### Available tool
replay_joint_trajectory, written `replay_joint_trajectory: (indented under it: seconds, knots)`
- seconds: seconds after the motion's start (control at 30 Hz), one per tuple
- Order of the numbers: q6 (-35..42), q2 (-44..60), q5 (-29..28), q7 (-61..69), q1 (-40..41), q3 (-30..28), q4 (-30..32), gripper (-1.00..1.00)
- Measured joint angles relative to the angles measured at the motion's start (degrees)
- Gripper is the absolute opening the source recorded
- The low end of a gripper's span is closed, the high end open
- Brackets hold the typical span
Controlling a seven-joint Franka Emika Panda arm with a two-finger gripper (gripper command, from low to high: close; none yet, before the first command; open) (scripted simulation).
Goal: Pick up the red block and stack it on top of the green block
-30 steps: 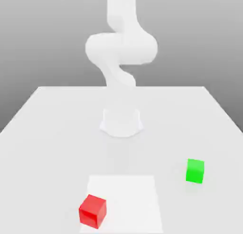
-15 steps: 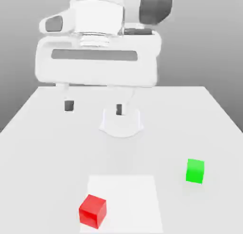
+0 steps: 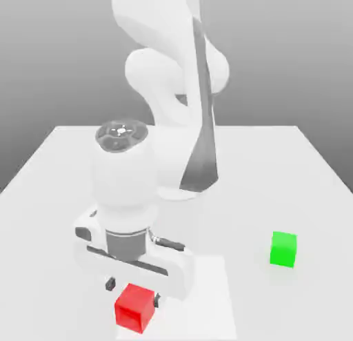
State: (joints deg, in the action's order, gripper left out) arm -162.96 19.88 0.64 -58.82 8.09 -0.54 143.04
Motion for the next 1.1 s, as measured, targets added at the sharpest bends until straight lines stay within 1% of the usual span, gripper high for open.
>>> replay_joint_trajectory:
  seconds: [0.2, 0.37, 0.4, 0.5, 0.57, 0.63, 0.77, 0.87, 1.0, 1.03, 1.1]
  knots:
    - [-0.42, 0.47, -0.08, -0.08, 0.06, 0.06, -0.06, -1.0]
    - [6.97, -8.38, -0.3, -0.29, -0.14, 0.13, 1.4, -1.0]
    - [7.76, -10.18, 0.09, -0.48, -1.28, 1.43, 2.36, -1.0]
    - [8.62, -14.72, 1.66, -1.19, -6.37, 6.55, 5.87, -1.0]
    - [9.12, -18.24, 3.13, -1.78, -13.34, 10.27, 8.76, -1.0]
    - [9.55, -21.65, 4.31, -2.61, -22.1, 12.19, 11.68, -1.0]
    - [9.91, -27.39, 5.12, -5.03, -28.23, 16.94, 17.13, -1.0]
    - [6.12, -24.37, 2.33, -7.61, -28.9, 18.16, 18.0, -1.0]
    - [-1.01, -16.74, -4.6, -12.61, -28.82, 16.87, 17.86, -1.0]
    - [-2.37, -15.25, -6.08, -13.66, -29.17, 16.23, 17.81, 1.0]
    - [-2.37, -15.25, -6.08, -13.66, -29.17, 16.23, 17.81, 1.0]
